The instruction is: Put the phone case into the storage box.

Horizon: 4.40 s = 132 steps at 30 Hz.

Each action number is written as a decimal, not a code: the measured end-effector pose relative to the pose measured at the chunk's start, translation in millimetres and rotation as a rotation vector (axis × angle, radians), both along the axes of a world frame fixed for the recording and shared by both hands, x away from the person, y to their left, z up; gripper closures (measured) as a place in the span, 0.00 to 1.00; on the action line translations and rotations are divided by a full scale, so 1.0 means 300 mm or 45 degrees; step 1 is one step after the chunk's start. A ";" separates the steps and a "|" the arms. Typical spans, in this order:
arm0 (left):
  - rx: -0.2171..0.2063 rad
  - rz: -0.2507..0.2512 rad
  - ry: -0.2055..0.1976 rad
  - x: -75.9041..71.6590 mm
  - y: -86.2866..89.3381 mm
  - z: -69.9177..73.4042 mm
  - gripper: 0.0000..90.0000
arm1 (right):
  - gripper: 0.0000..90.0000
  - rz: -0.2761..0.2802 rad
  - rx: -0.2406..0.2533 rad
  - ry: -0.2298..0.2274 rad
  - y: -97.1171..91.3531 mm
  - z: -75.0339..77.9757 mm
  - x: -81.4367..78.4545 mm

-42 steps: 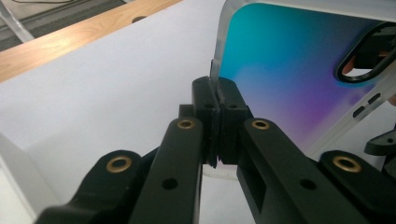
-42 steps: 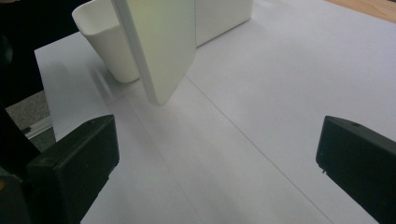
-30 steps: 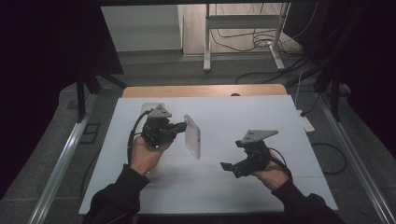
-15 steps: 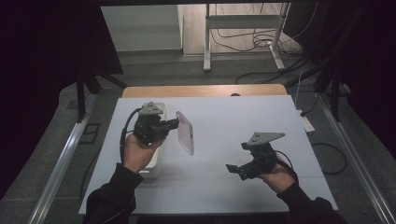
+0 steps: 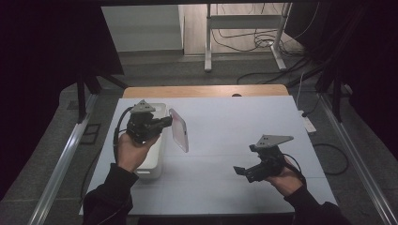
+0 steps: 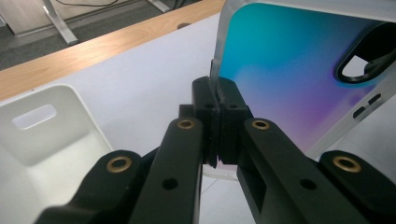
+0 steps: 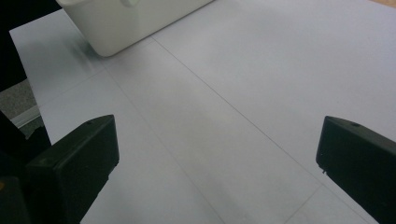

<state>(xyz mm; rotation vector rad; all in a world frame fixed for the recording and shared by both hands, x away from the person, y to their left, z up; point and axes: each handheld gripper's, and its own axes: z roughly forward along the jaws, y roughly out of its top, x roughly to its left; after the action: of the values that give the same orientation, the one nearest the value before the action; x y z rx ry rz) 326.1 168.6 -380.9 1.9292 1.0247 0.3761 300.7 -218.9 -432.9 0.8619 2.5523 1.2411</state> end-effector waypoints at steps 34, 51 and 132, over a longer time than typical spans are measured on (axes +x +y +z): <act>-0.026 0.149 -0.026 -0.014 0.129 0.031 0.98 | 0.00 -0.143 0.040 -0.015 -0.164 0.003 -0.035; -0.024 0.252 -0.045 -0.014 0.196 0.032 0.98 | 0.00 -0.217 -0.004 -0.023 -0.239 -0.016 -0.047; 0.010 0.599 0.135 0.376 0.288 -0.199 0.98 | 0.00 -0.349 -0.042 0.014 -0.343 -0.052 -0.091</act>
<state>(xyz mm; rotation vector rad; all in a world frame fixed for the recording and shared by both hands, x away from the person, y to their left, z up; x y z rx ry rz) 438.9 255.0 -440.6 1.7156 1.5528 0.5440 273.3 -321.8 -448.3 1.1665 2.3547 1.1105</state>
